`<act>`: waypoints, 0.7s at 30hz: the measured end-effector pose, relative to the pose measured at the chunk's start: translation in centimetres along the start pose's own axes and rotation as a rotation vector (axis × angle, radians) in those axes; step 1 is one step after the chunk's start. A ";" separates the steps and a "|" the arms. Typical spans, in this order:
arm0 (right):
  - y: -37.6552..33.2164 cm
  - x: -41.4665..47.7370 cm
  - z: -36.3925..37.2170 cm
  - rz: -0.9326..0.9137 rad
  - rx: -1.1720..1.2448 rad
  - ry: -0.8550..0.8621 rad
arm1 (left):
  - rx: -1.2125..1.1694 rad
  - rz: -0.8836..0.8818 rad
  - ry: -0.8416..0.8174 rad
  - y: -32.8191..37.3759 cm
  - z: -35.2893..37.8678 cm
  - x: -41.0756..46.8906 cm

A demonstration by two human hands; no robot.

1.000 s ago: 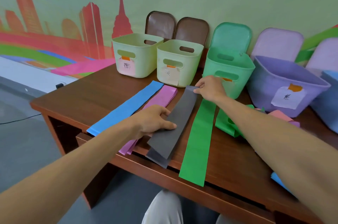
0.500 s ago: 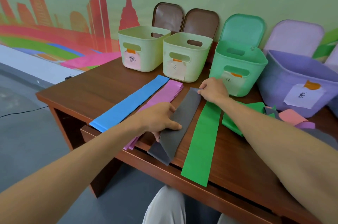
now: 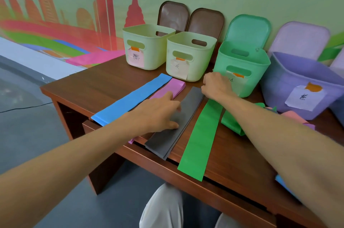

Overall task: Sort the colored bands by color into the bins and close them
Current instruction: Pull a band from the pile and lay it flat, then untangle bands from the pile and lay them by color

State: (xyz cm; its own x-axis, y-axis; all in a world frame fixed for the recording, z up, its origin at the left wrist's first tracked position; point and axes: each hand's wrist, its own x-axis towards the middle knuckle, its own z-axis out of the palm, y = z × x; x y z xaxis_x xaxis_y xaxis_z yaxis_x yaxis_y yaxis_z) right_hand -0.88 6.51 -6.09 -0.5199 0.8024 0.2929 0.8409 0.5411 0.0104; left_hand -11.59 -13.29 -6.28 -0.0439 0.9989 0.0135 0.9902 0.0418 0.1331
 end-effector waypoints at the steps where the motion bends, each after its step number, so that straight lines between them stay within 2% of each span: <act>1: 0.5 0.1 -0.5 0.000 0.042 -0.010 | -0.045 0.024 0.010 0.1 -0.1 0.0; 4: 3.1 -0.4 -2.4 -0.034 0.162 -0.079 | -0.225 0.101 0.060 1.0 -0.2 0.5; 8: 8.0 -2.8 -5.5 -0.095 0.188 -0.143 | -0.388 0.193 0.102 3.4 0.2 1.5; 14: 14.9 -8.2 -7.0 0.018 0.399 -0.056 | -0.568 0.267 0.194 8.2 1.8 3.8; 18: 16.9 -10.8 -6.4 0.043 0.558 0.017 | -0.565 0.270 0.241 11.0 2.3 5.2; 21: 17.5 -12.3 -5.0 0.089 0.659 0.096 | -0.654 0.311 0.340 13.1 2.5 5.5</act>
State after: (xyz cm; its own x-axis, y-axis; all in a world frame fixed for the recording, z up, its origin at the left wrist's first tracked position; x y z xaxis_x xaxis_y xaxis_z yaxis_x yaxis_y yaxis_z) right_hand 21.02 4.85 -4.74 -0.4120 0.8414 0.3497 0.5965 0.5392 -0.5945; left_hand 1.47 -7.23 -6.98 0.0788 0.8979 0.4331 0.6901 -0.3627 0.6263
